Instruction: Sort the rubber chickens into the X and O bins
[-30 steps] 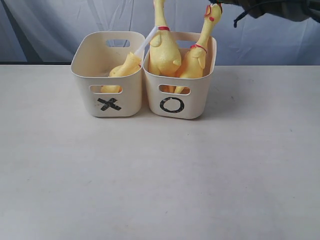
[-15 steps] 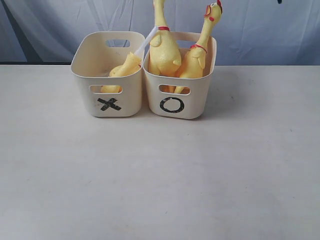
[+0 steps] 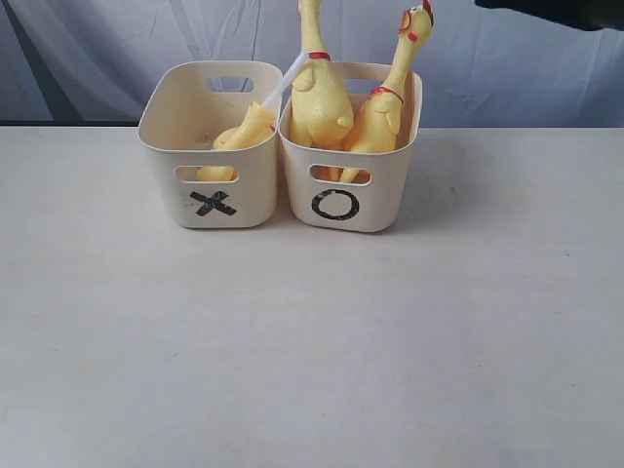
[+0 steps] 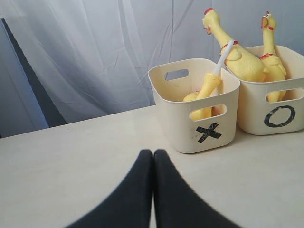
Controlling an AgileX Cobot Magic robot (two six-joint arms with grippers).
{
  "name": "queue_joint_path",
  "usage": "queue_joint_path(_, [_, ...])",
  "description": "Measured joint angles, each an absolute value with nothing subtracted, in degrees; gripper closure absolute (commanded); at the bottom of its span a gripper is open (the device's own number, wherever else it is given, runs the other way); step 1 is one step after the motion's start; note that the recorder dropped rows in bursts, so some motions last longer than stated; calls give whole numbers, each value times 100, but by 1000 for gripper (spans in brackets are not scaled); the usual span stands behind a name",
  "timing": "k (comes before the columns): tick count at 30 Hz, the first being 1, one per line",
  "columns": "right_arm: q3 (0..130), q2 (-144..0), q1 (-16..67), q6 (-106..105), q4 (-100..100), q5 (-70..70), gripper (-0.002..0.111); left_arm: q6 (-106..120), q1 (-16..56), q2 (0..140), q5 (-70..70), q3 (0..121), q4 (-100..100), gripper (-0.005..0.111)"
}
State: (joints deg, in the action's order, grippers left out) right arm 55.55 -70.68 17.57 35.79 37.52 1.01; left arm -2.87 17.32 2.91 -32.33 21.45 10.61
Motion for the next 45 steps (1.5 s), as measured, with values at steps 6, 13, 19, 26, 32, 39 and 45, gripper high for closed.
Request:
queue_joint_path(6, [4580,-5615,1757,3725,3420,132,108,-287,1732,291,-3278,2145,1232,107])
queue_joint_path(13, [4537,-4571,1757,3745,2802,1980,108,-287,1732,291,-3278,2145,1230,107])
queue_joint_path(19, [4537,-3996,1757,3500,2766,2130,108,-287,1732,291,-3278,2145,1230,107])
queue_joint_path(26, [4537,-3542,1830,2671,2730,1917,108,-287,1732,291,-3278,2145,1230,107])
queue_joint_path(32, [4537,-3118,1867,2612,2638,2326,108,-287,1732,291,-3278,2145,1230,107])
queue_joint_path(39, [4537,-3079,1867,2604,2626,2339,108,-287,1493,291,-3278,2145,1230,107])
queue_joint_path(45, [4526,-2566,1672,2589,2505,2385,108,-287,656,149,-3278,2143,1230,107])
